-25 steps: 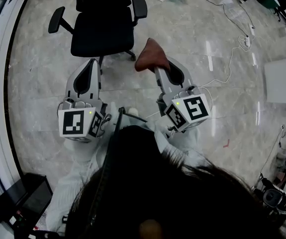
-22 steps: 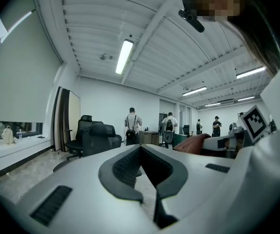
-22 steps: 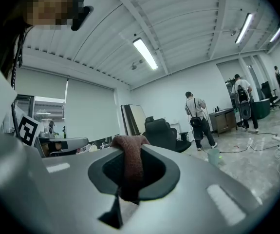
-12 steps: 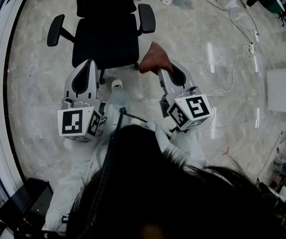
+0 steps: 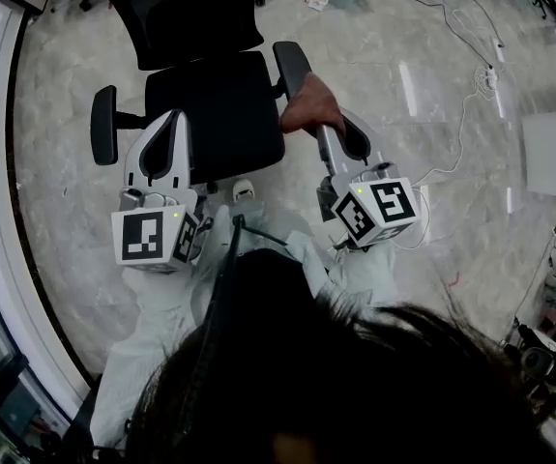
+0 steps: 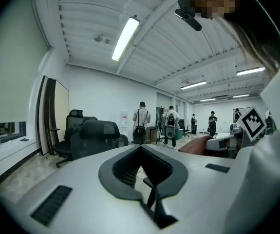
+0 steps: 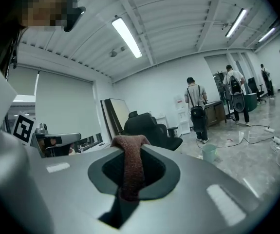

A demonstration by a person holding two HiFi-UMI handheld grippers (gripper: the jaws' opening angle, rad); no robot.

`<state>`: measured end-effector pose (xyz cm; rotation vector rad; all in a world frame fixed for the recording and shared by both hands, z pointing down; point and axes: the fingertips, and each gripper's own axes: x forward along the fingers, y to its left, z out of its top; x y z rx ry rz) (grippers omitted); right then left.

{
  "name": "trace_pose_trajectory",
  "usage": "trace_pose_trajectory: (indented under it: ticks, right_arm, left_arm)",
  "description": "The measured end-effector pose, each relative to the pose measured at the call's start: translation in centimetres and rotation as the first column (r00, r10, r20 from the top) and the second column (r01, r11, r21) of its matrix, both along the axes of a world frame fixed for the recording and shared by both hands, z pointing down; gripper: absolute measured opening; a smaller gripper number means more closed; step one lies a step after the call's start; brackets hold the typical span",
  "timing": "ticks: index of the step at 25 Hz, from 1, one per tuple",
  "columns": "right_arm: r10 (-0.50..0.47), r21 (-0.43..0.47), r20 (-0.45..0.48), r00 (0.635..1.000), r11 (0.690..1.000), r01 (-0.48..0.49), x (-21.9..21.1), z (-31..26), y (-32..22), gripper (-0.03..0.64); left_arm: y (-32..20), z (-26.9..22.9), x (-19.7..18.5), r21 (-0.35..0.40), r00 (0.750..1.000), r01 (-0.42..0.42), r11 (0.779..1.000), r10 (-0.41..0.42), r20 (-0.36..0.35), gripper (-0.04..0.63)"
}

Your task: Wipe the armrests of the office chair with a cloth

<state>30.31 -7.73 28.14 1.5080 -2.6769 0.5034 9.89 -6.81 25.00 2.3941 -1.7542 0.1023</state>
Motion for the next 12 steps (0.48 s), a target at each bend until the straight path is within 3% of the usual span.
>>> trace_pose_trajectory:
  ticks: [7,12]
  right_arm:
    - [0.007,-0.090,-0.028,1.000,0.996,-0.009,0.4,3.9,-6.8,0.025]
    - [-0.010,-0.124,-0.065,0.998,0.992,0.002,0.2,5.9,-10.3,0.025]
  left_arm:
    - [-6.4,3.7,-0.4,-0.075,1.000,0.006,0.997,-0.007,-0.003,0.003]
    - [-8.0,5.0,-1.1,-0.106,0.999,0.028,0.994,-0.030,-0.014,0.003]
